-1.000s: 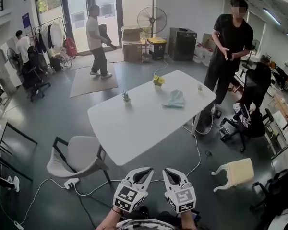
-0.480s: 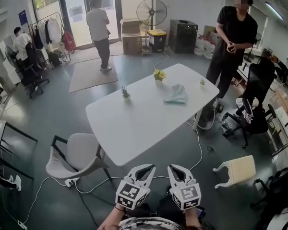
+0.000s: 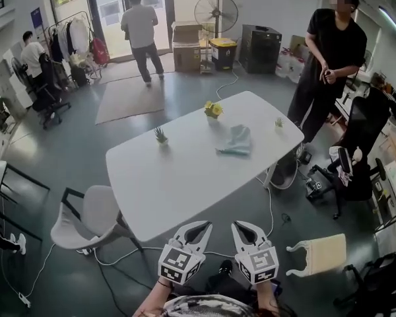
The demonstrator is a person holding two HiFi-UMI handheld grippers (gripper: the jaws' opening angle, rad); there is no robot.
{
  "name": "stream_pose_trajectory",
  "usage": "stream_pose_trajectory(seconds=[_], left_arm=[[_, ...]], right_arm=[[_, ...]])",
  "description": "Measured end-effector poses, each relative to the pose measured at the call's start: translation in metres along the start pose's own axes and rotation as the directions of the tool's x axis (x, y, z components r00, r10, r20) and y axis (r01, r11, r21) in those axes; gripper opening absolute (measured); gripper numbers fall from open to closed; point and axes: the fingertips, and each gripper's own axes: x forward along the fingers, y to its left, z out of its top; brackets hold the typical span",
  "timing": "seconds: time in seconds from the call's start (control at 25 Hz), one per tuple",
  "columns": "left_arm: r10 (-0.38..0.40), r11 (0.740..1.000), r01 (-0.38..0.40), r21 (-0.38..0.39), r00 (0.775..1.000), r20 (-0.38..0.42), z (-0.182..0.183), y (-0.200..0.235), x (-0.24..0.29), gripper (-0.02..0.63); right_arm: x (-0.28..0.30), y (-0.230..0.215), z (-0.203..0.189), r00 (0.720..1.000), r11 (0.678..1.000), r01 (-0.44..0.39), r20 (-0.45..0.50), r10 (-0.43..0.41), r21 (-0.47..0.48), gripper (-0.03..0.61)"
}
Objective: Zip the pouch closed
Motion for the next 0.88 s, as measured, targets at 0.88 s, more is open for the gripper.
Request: stream_pose_trajectory(seconds=[0.88], left_arm=[[0.183,0.983,-0.183,0.009,0.98,-0.073,0.024,0.0,0.118,0.012]], right_arm=[[0.038,-0.133,0.001,0.987,0.987,-0.159,0.027,0.159,0.01,-0.009]])
